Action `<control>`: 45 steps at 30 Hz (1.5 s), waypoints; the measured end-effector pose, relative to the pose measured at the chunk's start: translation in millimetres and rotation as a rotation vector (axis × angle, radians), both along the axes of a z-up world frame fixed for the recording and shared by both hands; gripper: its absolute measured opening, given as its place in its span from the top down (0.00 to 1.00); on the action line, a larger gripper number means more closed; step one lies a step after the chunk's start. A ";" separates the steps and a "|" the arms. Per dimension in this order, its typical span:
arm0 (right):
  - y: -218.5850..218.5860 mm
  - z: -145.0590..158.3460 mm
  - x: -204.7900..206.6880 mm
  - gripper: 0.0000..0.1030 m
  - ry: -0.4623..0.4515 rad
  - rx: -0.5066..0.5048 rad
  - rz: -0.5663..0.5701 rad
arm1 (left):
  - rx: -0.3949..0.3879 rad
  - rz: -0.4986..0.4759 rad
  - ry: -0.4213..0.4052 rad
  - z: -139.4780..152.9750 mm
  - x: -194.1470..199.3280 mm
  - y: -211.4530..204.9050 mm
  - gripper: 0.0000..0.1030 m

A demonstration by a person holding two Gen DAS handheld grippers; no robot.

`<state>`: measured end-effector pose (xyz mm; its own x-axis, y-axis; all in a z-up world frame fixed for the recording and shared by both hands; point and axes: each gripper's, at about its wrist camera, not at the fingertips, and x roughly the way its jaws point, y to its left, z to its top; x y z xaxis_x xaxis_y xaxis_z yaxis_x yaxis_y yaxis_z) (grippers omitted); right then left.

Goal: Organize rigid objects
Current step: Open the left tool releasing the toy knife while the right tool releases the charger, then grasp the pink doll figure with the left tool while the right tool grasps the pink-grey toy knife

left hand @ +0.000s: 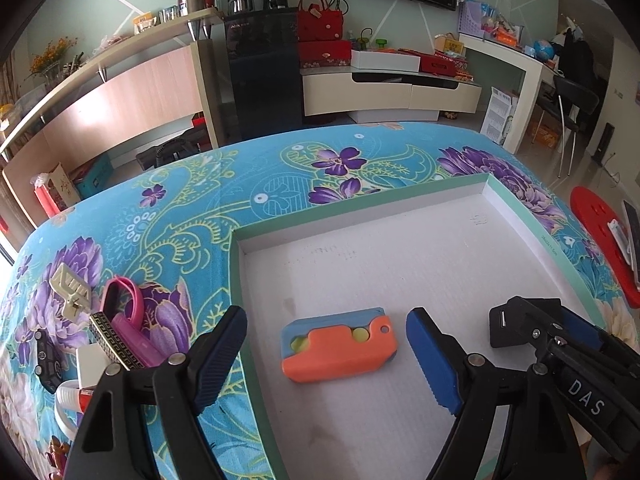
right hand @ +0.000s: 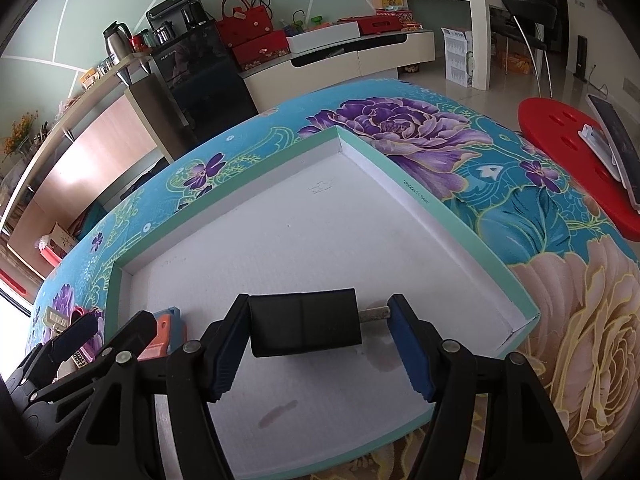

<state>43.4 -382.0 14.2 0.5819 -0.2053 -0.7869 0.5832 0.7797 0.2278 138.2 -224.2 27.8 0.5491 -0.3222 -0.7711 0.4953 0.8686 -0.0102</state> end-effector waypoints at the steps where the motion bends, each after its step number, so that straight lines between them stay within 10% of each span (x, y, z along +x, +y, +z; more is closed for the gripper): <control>1: 0.9 0.5 0.2 0.32 0.001 -0.004 0.001 | -0.003 0.007 -0.001 0.9 0.7 2.3 0.18; 20: 11.1 8.6 4.6 0.08 -0.037 -0.037 0.032 | -0.022 0.206 0.011 0.6 12.0 57.8 0.00; 45: 92.4 37.8 24.7 0.08 -0.109 -0.094 0.206 | 0.026 0.549 0.052 10.4 -11.2 188.8 0.00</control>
<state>68.1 -289.5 51.9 0.6996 -0.1426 -0.7002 0.3857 0.9002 0.2021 127.0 -35.4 38.2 0.5924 0.0201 -0.8054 -0.0311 0.9995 0.0021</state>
